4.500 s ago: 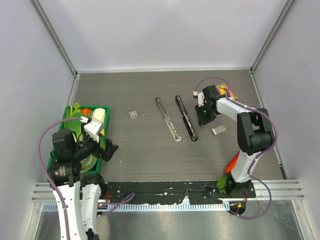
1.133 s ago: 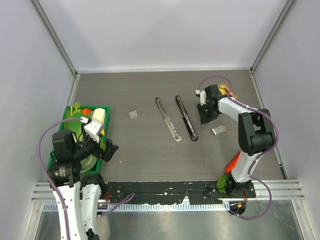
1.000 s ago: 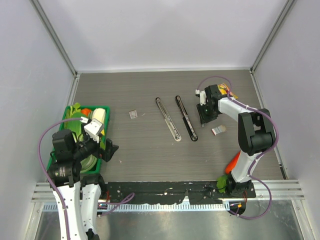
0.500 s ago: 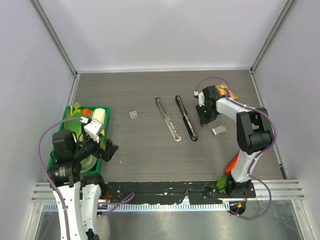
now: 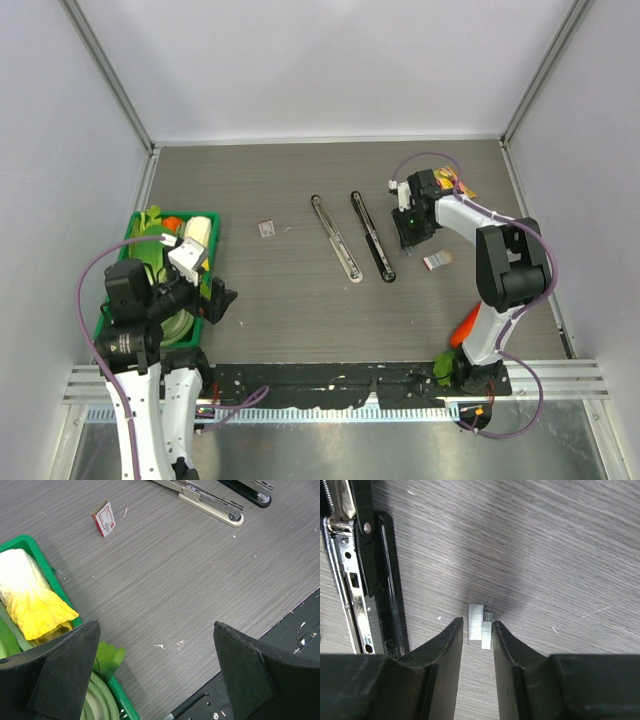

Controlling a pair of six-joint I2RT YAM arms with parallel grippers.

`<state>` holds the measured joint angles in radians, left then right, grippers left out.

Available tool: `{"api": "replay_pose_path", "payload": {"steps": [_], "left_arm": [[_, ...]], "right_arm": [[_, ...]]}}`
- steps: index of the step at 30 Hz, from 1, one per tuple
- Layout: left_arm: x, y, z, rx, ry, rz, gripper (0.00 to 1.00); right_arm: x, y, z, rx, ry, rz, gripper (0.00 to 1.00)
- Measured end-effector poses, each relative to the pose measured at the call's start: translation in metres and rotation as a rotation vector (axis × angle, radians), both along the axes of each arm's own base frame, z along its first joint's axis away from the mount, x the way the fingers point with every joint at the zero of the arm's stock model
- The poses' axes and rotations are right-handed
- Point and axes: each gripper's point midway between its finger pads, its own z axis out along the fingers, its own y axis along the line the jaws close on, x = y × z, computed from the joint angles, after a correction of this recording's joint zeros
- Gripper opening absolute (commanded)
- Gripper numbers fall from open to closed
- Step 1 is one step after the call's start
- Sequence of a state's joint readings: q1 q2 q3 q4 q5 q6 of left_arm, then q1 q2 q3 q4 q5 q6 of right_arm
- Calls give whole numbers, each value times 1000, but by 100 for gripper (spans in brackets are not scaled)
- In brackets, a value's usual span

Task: Load the staples into the stapler
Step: Adjust the staple at the center of the board.

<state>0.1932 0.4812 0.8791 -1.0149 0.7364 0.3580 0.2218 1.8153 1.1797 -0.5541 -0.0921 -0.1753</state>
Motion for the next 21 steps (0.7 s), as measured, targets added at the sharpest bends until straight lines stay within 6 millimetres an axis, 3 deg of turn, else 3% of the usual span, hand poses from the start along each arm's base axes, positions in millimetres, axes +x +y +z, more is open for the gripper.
{"api": "replay_pose_path", "payload": {"steps": [7, 21], "left_arm": [[0, 0, 0, 5, -4, -3, 100], [-1, 0, 1, 10, -13, -6, 100]], "right_arm": [[4, -5, 10, 18, -24, -14, 36], [4, -11, 9, 9, -21, -24, 32]]}}
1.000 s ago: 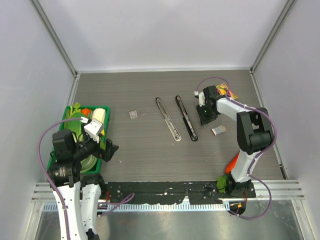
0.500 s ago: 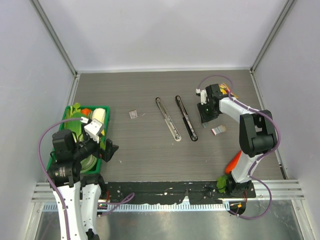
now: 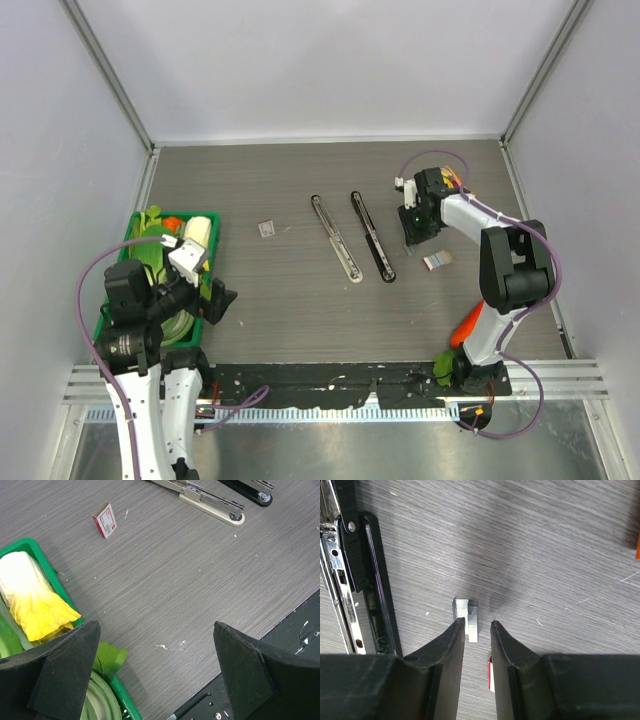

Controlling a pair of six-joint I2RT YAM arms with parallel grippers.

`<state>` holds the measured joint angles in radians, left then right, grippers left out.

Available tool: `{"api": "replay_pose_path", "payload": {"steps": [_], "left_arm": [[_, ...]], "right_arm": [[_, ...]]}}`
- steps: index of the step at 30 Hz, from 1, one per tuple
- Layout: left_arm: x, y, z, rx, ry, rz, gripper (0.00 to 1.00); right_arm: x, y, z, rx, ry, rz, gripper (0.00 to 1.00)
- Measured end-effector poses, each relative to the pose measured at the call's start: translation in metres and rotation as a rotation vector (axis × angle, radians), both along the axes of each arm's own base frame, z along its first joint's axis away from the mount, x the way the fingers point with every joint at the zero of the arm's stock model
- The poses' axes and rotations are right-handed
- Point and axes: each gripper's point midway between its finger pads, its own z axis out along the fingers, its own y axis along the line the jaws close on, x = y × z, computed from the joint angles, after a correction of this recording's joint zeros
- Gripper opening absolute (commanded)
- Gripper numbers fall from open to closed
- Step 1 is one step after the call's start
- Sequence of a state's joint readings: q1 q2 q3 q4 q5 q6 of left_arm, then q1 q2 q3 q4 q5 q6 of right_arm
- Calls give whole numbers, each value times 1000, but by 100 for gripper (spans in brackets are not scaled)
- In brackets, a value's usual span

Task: Load the staples into the stapler
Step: Adjust the staple at the center of the board.

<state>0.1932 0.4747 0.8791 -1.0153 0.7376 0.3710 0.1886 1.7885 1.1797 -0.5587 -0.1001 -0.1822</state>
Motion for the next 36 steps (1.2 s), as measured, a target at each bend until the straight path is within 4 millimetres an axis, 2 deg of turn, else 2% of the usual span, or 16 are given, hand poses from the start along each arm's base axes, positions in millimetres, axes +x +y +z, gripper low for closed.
{"api": "replay_pose_path", "payload": {"steps": [10, 19, 22, 27, 36], "left_arm": [[0, 0, 0, 0, 0, 0, 100], [0, 0, 0, 0, 0, 0, 100], [0, 0, 0, 0, 0, 0, 100], [0, 0, 0, 0, 0, 0, 100], [0, 0, 0, 0, 0, 0, 100]], "right_arm": [[-2, -1, -1, -6, 7, 5, 30], [-7, -1, -10, -10, 45, 12, 29], [-8, -2, -10, -13, 49, 17, 27], [-9, -2, -10, -15, 50, 22, 17], [-9, -2, -10, -17, 50, 24, 10]]}}
